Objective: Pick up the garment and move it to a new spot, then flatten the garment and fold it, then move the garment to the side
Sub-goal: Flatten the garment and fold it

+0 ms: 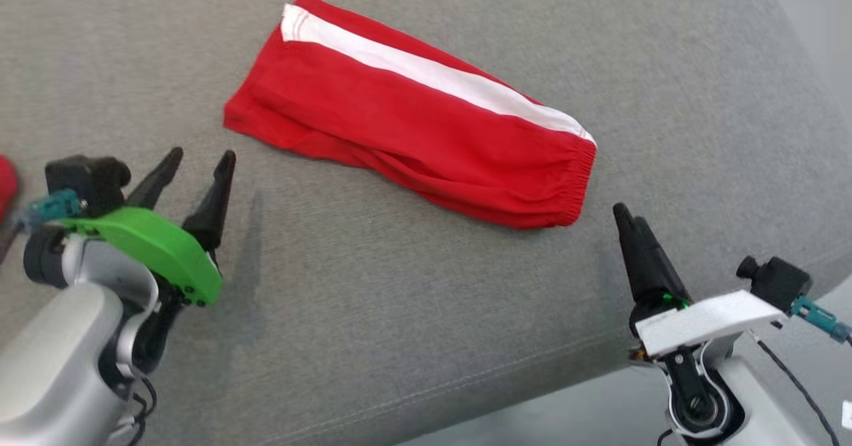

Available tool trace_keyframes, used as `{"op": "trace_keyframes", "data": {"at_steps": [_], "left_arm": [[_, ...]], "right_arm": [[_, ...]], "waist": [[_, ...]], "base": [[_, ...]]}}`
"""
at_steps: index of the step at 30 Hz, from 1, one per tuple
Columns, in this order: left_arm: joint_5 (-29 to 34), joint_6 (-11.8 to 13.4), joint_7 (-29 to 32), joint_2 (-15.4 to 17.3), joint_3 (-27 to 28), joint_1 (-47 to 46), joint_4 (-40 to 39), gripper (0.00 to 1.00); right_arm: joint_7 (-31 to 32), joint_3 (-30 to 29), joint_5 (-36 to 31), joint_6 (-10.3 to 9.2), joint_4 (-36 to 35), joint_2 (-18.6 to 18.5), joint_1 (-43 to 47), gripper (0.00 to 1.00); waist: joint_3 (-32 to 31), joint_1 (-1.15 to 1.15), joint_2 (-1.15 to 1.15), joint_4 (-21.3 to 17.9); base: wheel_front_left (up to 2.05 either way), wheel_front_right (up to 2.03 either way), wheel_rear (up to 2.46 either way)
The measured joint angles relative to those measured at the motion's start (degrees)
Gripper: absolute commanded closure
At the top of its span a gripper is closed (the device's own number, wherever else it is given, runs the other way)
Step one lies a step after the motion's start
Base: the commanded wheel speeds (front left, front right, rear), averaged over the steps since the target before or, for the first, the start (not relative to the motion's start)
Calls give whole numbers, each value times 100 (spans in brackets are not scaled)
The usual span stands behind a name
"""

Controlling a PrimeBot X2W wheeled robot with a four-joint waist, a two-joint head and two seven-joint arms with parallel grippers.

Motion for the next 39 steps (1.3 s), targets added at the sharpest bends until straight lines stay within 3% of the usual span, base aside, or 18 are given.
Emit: {"op": "trace_keyframes", "data": {"at_steps": [6,12,21,31,39], "left_arm": [[243,21,-582,-167,-32,722,-177,0],[300,21,-1013,-286,240,1419,-66,0],[346,22,-1013,-442,631,2069,-210,0],[714,22,-1062,-438,1037,2365,-598,0],[1014,22,-1063,-448,1240,2553,-758,0]], "right_arm": [[0,37,-80,-88,43,-5,487,0],[-1,-130,75,-96,129,244,679,0],[-1,-438,1155,-87,209,733,749,0],[52,-811,2125,-204,423,759,735,0],[102,-773,2145,-297,548,756,368,0]], "waist": [[-363,0,0,503],[-648,0,0,1025],[-908,0,0,1603],[-726,0,0,1741],[-567,0,0,1741]], "base": [[0,0,0],[0,0,0],[0,0,0],[0,0,0],[0,0,0]]}}
